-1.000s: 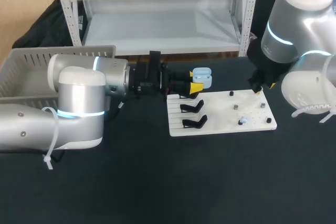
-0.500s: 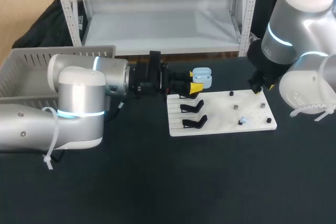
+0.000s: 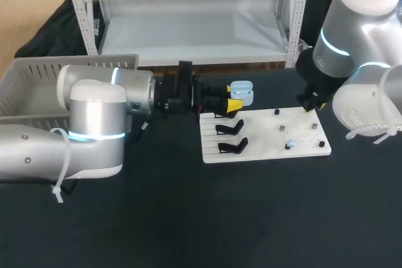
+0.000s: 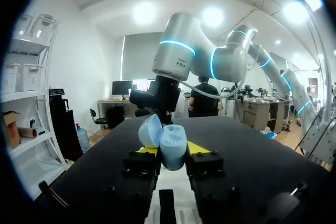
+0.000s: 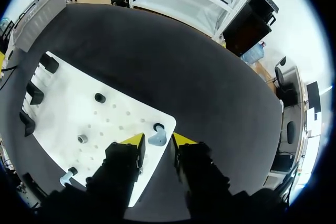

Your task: Pick up each earbud case from the left stands, insert the matching earbuds, close the lid, and place the case in the box.

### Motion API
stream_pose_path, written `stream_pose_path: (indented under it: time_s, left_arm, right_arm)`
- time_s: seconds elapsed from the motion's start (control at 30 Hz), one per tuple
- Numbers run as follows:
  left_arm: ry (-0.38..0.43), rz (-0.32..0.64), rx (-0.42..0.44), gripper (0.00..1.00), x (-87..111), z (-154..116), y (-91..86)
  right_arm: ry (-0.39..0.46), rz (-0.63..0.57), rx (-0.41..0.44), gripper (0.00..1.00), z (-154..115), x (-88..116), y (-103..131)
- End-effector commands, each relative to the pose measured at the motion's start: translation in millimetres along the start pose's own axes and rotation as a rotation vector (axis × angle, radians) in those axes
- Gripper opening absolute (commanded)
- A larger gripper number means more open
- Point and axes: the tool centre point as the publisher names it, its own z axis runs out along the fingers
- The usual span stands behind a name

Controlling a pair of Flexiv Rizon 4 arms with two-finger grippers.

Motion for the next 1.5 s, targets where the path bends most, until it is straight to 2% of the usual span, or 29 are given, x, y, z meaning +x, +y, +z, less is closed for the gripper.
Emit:
stream_pose_path:
  time_s: [0.03,0.1,0.13,0.53,0.73,0.87,1.2,1.5]
  left_arm:
    - [-0.001,0.002,-0.010,0.00,0.0,0,-2.8]
    - [-0.001,0.002,-0.010,0.00,0.0,0,-2.8]
    - [-0.001,0.002,-0.010,0.00,0.0,0,-2.8]
    - [-0.001,0.002,-0.010,0.00,0.0,0,-2.8]
    - [-0.001,0.002,-0.010,0.00,0.0,0,-2.8]
    - [-0.001,0.002,-0.010,0.00,0.0,0,-2.8]
    - [-0.001,0.002,-0.010,0.00,0.0,0,-2.8]
    - [-0.001,0.002,-0.010,0.00,0.0,0,-2.8]
  right_arm:
    - [0.006,-0.001,0.000,0.16,2,-1,0]
    - [0.006,-0.002,0.000,0.02,2,-1,0]
    - [0.007,-0.002,0.001,0.00,2,-1,0]
    - [-0.007,-0.001,0.024,0.00,-18,5,3]
    - [-0.020,0.012,0.046,0.00,-39,11,9]
    - [-0.024,0.029,0.083,0.00,-66,13,17]
    - [0.052,0.119,0.142,0.00,-147,20,61]
    - [0.093,0.173,0.184,0.00,-188,21,106]
